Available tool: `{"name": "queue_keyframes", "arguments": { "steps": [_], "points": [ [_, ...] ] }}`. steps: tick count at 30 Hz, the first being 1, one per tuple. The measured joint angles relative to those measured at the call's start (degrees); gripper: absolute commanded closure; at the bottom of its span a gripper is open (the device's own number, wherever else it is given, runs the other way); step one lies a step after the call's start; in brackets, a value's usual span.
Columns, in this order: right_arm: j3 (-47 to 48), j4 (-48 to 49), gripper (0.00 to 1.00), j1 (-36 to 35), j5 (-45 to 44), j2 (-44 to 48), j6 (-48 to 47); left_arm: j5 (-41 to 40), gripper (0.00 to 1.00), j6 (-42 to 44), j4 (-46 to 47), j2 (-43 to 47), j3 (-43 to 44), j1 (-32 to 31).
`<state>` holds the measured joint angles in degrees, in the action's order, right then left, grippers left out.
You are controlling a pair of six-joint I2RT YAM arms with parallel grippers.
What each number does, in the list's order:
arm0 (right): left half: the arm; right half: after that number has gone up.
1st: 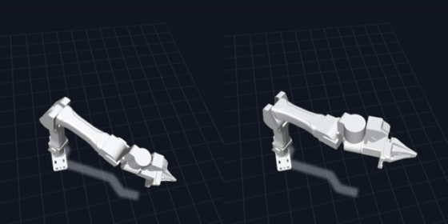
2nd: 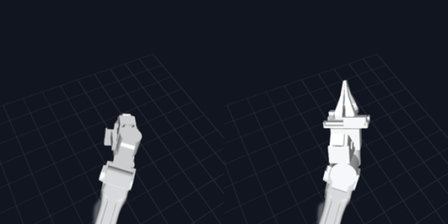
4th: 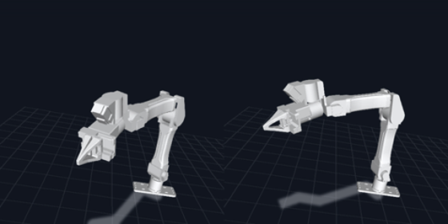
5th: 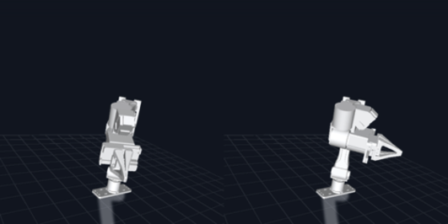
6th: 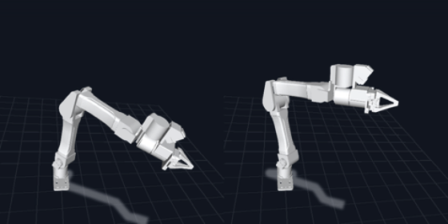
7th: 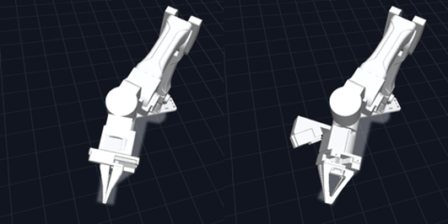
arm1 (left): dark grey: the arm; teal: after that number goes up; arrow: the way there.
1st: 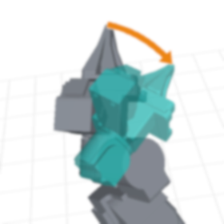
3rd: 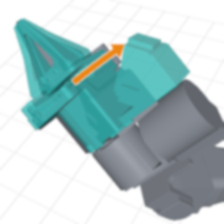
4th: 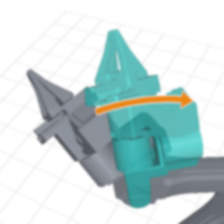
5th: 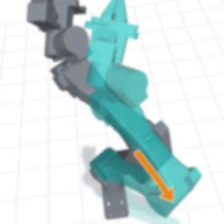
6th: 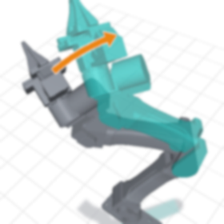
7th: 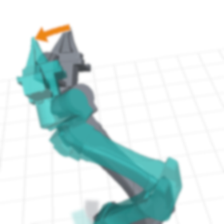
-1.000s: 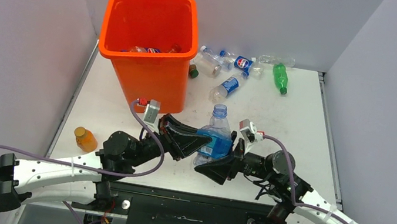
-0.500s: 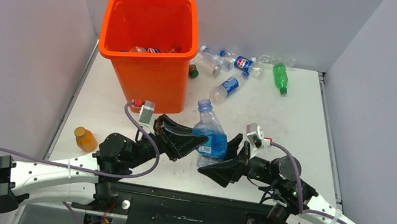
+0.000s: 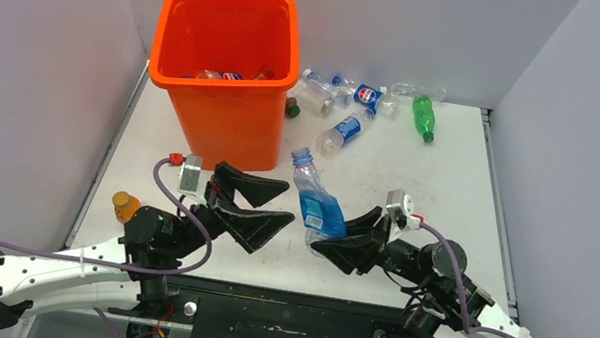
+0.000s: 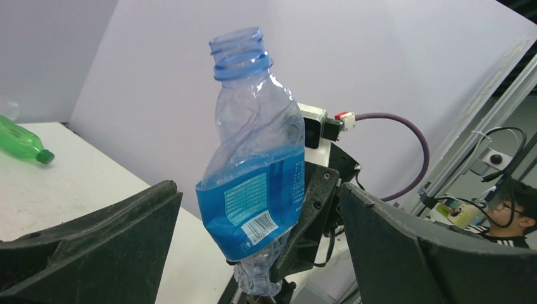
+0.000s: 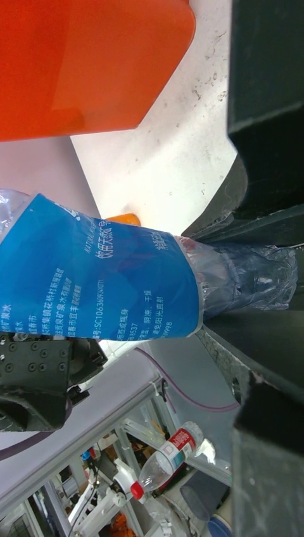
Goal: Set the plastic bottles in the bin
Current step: Place the plastic bottle in the trash bin.
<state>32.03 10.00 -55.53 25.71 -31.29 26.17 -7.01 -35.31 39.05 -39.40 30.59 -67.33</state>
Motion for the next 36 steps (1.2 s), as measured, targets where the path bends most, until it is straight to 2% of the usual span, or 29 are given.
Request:
{"name": "queue_keyframes", "arguments": {
  "steps": [5, 12, 15, 16, 18, 22, 23, 26, 27, 28, 30, 32, 33, 36],
  "points": [
    [0.3, -1.7, 0.95, 0.0, 0.0, 0.0, -1.2, -3.2, 0.04, 3.2, -3.2, 0.4, 2.8, 0.0],
    [0.8, -3.7, 0.95, 0.0, 0.1, 0.0, -3.3, -5.0, 0.03, 5.3, -6.7, -4.7, 11.4, 0.0],
    [0.9, -4.4, 0.95, 0.0, 0.1, 0.0, -4.1, -5.1, 0.19, 5.5, -9.0, -6.9, 14.3, 0.0],
    [1.0, -4.7, 0.95, 0.0, 0.1, 0.0, -4.5, -5.1, 0.29, 5.5, -9.7, -7.5, 15.0, 0.0],
    [1.2, -5.4, 0.95, 0.0, 0.1, 0.0, -5.0, -5.1, 0.43, 5.2, -10.8, -8.2, 15.5, 0.0],
    [1.5, -6.3, 0.95, 0.0, 0.1, 0.0, -6.2, -5.0, 0.54, 4.9, -12.2, -8.9, 15.7, 0.4],
    [1.5, -6.4, 0.95, 0.0, 0.0, 0.0, -6.4, -5.0, 0.6, 4.7, -12.5, -9.0, 15.9, 0.6],
    [1.6, -6.3, 0.95, 0.0, 0.0, 0.1, -7.1, -4.7, 0.96, 4.4, -13.1, -9.2, 16.6, 0.8],
    [1.6, -6.3, 0.88, 0.0, 0.0, 0.1, -7.4, -4.5, 1.0, 4.3, -13.2, -9.3, 16.8, 0.8],
    [1.7, -6.4, 0.74, 0.0, -0.1, 0.1, -7.5, -4.4, 1.0, 4.3, -13.3, -9.4, 17.0, 0.8],
    [1.8, -6.5, 0.33, 0.0, -0.3, 0.1, -7.6, -4.1, 1.0, 4.5, -13.4, -9.8, 17.4, 1.0],
    [2.2, -7.4, 0.03, -0.1, -0.6, 0.1, -7.6, -3.8, 1.0, 4.6, -13.5, -10.0, 17.5, 1.0],
    [2.3, -7.8, 0.09, -0.1, -0.7, 0.1, -7.1, -3.5, 1.0, 4.9, -13.6, -10.2, 17.6, 1.0],
    [2.7, -9.4, 0.1, -0.1, -1.3, 1.3, -6.9, -3.3, 1.0, 6.5, -14.8, -10.2, 18.3, 1.0]
  ]
}}
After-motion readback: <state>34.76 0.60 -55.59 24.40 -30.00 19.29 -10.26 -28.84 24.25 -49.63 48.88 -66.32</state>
